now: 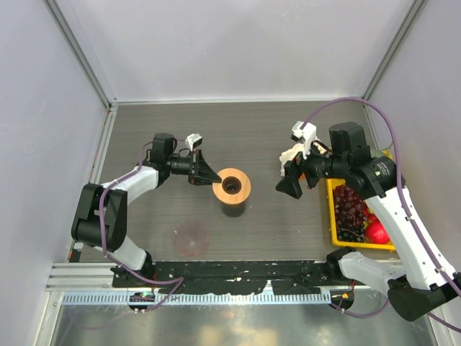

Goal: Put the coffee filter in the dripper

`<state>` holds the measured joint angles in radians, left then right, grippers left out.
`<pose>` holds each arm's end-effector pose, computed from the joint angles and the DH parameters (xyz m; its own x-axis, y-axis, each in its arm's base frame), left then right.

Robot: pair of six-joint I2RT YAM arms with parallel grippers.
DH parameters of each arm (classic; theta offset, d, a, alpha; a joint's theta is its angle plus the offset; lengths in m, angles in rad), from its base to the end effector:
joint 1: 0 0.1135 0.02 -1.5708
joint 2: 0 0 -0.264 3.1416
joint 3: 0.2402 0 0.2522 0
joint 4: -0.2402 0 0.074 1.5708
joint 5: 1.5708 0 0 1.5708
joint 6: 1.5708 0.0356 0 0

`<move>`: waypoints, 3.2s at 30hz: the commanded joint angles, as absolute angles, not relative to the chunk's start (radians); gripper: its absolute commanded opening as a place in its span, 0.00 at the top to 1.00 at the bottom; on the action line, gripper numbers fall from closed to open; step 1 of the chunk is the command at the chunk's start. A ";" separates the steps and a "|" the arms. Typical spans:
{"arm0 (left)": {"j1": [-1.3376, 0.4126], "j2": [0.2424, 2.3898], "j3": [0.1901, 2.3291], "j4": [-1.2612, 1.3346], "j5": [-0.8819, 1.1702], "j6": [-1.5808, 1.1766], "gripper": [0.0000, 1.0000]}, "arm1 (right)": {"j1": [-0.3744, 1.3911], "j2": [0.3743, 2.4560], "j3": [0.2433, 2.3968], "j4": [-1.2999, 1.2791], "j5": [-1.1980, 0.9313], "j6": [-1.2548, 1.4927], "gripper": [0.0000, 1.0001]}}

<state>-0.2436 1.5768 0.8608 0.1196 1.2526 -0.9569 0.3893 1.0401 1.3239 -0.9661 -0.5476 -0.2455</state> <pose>0.2987 -0.1091 0.2142 -0.9991 -0.0152 -0.0405 0.0372 0.1764 -0.9836 0.1648 0.0877 0.4015 -0.3963 -0.3868 -0.8326 -0.8187 0.5593 0.1298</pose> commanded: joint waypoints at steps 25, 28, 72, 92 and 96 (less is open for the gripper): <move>-0.253 1.646 0.931 0.055 1.246 -0.879 0.92 | 0.387 0.989 1.246 -0.922 -0.555 -0.225 0.05; -0.255 1.647 0.930 0.034 1.233 -0.862 0.87 | 0.387 0.989 1.246 -0.922 -0.554 -0.225 0.05; -0.252 1.577 0.994 -0.347 1.098 -0.589 0.74 | 0.379 0.982 1.247 -0.917 -0.540 -0.218 0.05; -0.045 1.450 1.264 -1.257 0.984 0.445 0.22 | 0.374 0.971 1.252 -0.928 -0.546 -0.235 0.05; -0.037 1.366 1.255 -1.482 0.813 0.832 0.21 | 0.374 0.973 1.247 -0.931 -0.554 -0.241 0.05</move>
